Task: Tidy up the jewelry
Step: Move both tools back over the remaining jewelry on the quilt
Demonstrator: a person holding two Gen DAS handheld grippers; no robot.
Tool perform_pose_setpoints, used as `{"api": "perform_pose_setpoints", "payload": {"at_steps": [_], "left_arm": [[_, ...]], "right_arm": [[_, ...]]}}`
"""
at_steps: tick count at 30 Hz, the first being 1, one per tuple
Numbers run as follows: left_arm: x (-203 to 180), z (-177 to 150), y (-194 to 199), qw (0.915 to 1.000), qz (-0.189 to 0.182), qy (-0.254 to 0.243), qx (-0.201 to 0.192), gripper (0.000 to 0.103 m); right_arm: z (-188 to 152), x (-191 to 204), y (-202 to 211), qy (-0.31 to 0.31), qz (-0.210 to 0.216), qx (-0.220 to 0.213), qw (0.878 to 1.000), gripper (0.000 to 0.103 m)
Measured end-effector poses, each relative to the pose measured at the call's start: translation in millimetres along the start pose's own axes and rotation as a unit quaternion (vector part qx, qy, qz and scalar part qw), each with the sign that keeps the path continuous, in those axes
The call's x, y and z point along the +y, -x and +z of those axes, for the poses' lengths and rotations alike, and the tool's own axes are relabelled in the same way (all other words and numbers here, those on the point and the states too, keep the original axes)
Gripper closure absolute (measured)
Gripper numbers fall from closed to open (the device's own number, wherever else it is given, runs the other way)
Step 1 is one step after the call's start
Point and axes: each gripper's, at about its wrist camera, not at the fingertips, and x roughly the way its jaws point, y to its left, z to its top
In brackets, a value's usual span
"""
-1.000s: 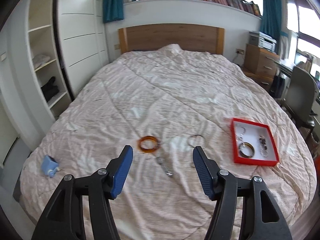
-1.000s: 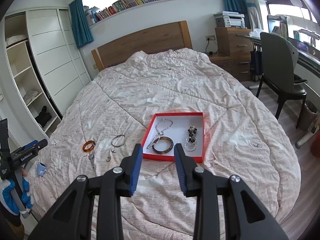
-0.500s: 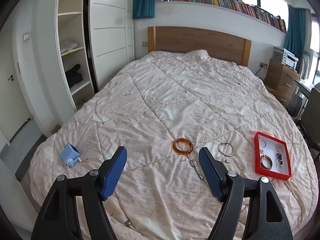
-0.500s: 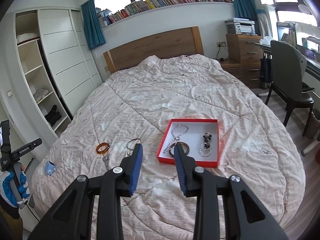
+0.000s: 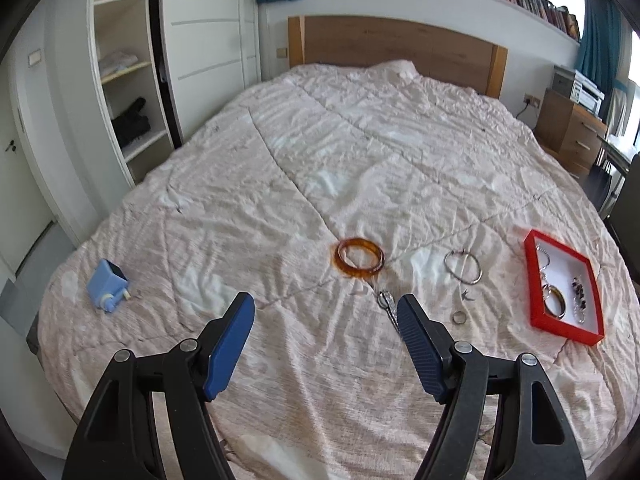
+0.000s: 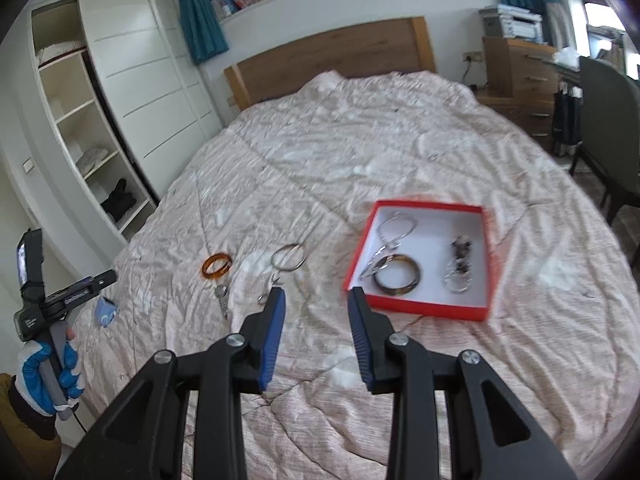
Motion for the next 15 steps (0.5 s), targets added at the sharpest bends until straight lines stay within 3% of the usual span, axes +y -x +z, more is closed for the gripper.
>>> {"api": "perform_pose_setpoints", "payload": {"at_steps": [15], "left_arm": [[-21, -12, -109, 0.9967, -0.038, -0.004, 0.071, 0.043]], "right_arm": [[-15, 47, -161, 0.050, 0.091, 0.119, 0.987, 0.072]]}}
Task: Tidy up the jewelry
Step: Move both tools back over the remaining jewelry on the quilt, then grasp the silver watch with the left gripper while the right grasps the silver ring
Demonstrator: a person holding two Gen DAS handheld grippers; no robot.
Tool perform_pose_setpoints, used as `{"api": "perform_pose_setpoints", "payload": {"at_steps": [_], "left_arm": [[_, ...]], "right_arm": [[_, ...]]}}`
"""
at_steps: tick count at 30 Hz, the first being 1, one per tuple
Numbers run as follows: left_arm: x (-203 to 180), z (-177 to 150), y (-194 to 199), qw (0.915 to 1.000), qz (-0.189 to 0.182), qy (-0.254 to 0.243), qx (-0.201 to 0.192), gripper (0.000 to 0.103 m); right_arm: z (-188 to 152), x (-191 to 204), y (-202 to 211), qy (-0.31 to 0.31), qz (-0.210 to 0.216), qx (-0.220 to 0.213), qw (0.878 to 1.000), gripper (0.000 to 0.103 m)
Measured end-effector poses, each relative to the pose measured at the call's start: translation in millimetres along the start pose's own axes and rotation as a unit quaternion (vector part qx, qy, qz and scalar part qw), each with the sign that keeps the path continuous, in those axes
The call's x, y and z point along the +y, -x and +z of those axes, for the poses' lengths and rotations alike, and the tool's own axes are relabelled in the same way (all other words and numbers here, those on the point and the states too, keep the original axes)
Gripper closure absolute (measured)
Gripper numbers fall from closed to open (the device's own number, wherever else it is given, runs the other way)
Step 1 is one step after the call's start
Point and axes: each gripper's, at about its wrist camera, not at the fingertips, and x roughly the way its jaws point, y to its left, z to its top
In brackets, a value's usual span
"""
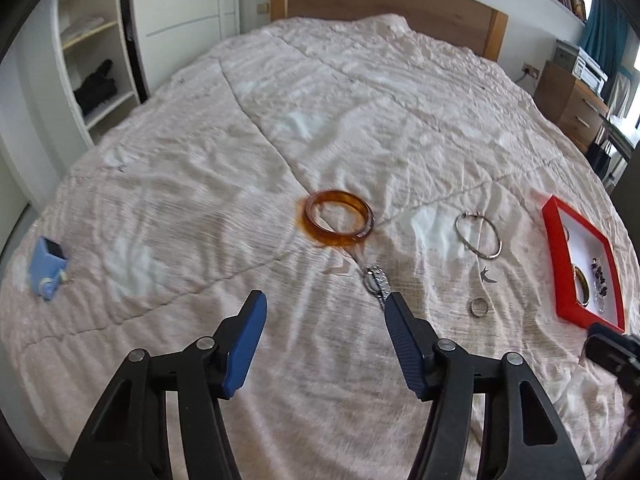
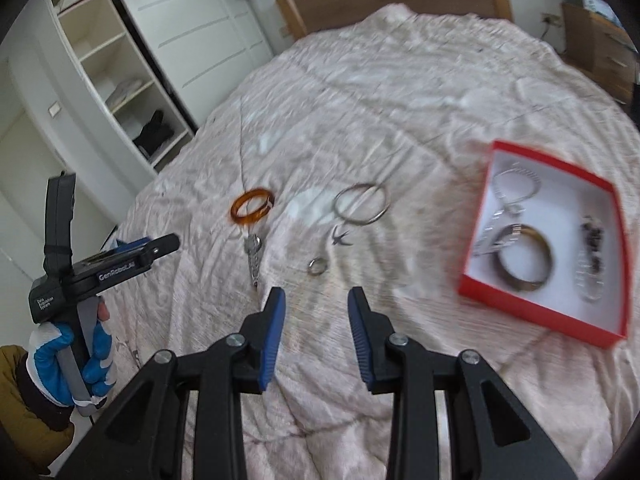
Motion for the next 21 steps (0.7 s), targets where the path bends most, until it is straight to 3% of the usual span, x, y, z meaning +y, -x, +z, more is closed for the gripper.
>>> {"api": "perform_pose_setpoints", "payload": {"at_steps": [8, 15, 21], "left_arm": [[-15, 6, -49, 0.9991, -0.030, 0.000, 0.032, 0.047], [-18, 7, -80, 0.9971, -0.051, 0.005, 0.056, 0.056], [-20, 7, -94, 0.9965, -0.057, -0.005, 0.061, 0.056]], "right_arm": [[-1, -10, -58, -0.002, 0.020, 0.039, 0.999, 0.072], [0, -14, -86, 0.002, 0.033, 0.054, 0.998, 0.072], [3, -16, -103, 0.006, 0.037, 0.061, 0.997, 0.072]]}}
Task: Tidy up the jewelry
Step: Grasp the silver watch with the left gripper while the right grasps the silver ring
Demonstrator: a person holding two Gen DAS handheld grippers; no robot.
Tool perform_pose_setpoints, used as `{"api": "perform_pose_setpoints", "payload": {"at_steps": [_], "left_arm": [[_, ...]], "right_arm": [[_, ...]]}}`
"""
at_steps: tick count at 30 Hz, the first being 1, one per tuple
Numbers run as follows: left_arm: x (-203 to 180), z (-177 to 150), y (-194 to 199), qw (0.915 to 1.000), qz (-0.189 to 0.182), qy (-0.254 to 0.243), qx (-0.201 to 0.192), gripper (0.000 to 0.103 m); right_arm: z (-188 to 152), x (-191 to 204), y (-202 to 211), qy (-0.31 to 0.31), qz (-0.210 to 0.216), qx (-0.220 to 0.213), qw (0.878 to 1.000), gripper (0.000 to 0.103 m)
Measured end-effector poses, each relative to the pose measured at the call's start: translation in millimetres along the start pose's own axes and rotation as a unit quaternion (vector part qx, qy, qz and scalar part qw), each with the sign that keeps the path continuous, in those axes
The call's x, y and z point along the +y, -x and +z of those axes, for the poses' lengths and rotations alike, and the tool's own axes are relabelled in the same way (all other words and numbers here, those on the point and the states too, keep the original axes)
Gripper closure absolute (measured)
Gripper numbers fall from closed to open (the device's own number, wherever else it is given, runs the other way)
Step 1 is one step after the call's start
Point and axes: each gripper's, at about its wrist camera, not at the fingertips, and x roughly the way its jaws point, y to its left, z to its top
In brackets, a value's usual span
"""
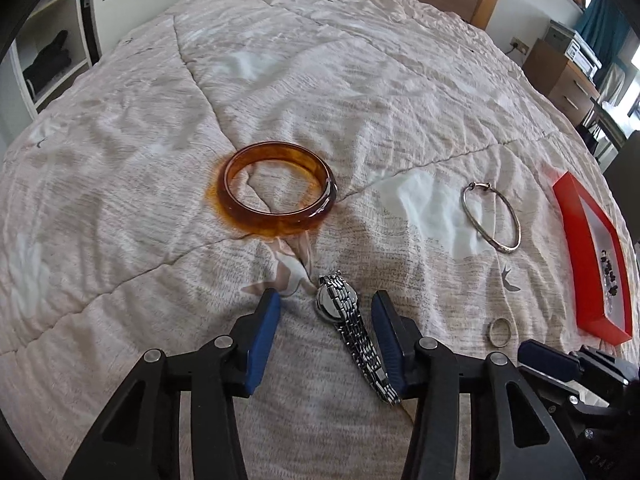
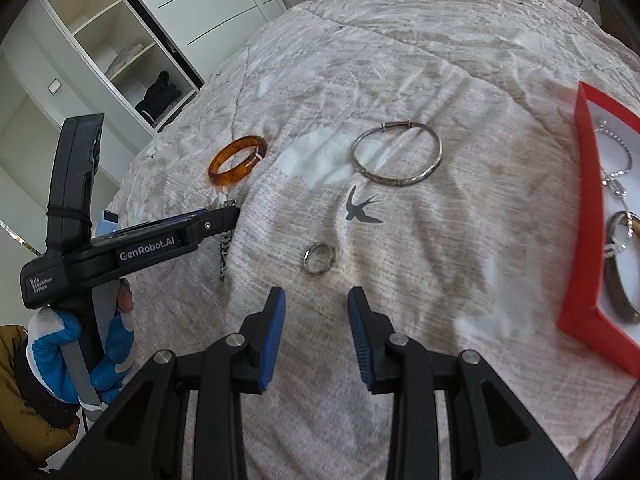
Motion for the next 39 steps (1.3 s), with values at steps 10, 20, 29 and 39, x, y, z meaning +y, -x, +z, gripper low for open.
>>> {"api": "perform_pose_setpoints", "payload": {"at_steps": [10, 20, 29, 39], "left_arm": [[2, -4, -14, 0.9999, 0.005, -0.012, 0.002, 0.056], [1, -5, -16, 0.9997, 0.013, -0.018, -0.005, 0.066], [4, -5, -10, 0.9998, 0.013, -0.014, -0.006, 0.080], [3, -7, 8, 0.9998, 0.010, -0.011, -0.011, 0.080]], "right_arm": [[14, -1, -24, 0.015, -0.001, 0.005, 1.000, 0.072], [16, 2, -36, 0.031, -0.019, 0.006, 0.999, 0.074], [12, 0, -30, 0.024, -0.024, 0.005, 0.999, 0.084], [5, 8, -13, 0.026, -0.023, -0.001, 0.999, 0.084]]}}
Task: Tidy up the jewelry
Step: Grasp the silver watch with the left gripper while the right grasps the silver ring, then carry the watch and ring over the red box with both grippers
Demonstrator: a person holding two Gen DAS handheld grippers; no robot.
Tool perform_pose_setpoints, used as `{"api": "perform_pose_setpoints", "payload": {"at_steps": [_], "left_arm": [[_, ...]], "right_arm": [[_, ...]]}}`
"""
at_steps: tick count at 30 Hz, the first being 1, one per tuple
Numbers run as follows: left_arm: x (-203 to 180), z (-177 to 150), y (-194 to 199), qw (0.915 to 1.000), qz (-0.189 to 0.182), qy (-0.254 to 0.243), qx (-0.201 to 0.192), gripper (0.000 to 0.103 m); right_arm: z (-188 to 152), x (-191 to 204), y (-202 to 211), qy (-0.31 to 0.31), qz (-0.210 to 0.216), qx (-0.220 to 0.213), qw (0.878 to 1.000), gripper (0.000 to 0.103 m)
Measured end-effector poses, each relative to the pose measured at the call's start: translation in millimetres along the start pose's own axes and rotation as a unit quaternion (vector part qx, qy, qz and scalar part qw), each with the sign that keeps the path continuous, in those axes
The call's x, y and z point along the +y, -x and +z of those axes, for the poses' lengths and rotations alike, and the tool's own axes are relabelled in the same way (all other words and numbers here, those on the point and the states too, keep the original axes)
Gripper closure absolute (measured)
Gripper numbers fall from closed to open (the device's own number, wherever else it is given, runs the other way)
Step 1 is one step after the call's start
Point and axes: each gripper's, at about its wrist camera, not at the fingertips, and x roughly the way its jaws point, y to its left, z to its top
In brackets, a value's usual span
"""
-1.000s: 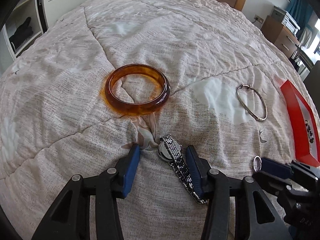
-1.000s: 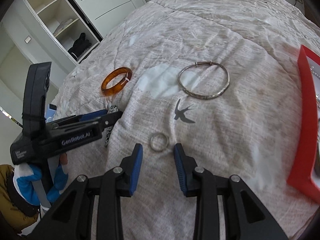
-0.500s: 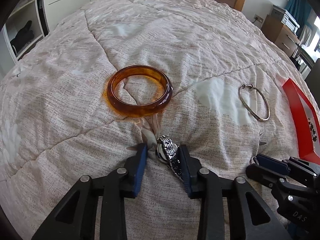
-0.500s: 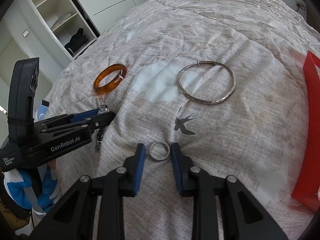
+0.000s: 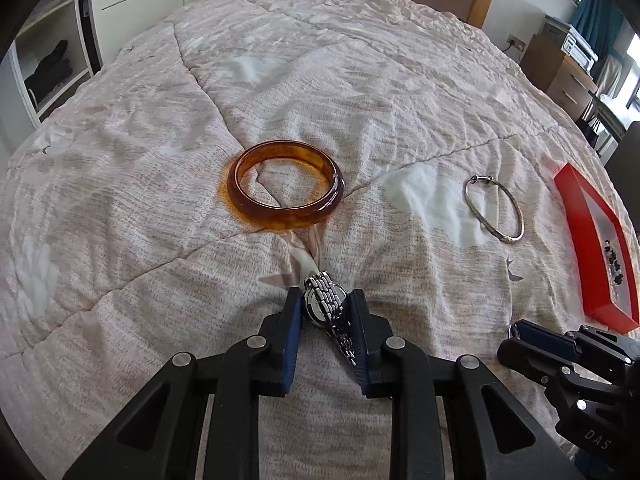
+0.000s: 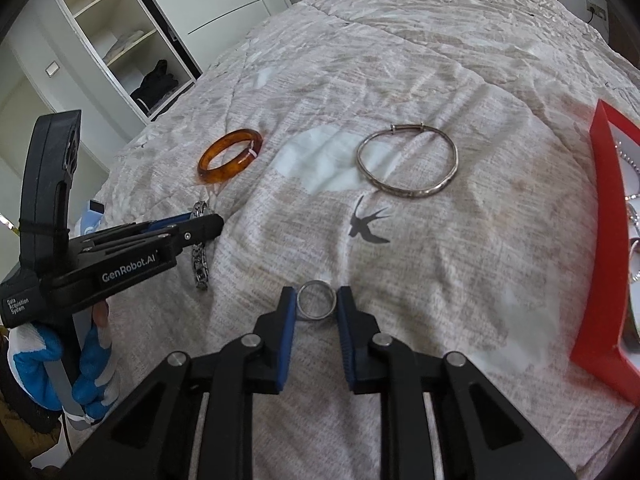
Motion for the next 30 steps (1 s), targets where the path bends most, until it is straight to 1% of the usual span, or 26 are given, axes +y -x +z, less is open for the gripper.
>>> {"api": "perform_pose_setpoints", "payload": {"at_steps": [17, 24, 30], "left_arm": [[-16, -14, 56, 0.9997, 0.000, -0.011, -0.022, 0.080], [-25, -20, 88, 0.9991, 0.002, -0.019, -0.039, 0.080], [-39, -26, 122, 0.9976, -0.001, -0.029, -0.062, 0.080]], "right_arm": [[-18, 28, 58, 0.007, -0.014, -0.022, 1.000, 0.084], [-29, 32, 92, 0.002, -0.032, -0.039, 0.999, 0.084], [-37, 32, 131, -0.009, -0.049, -0.065, 0.997, 0.084]]}}
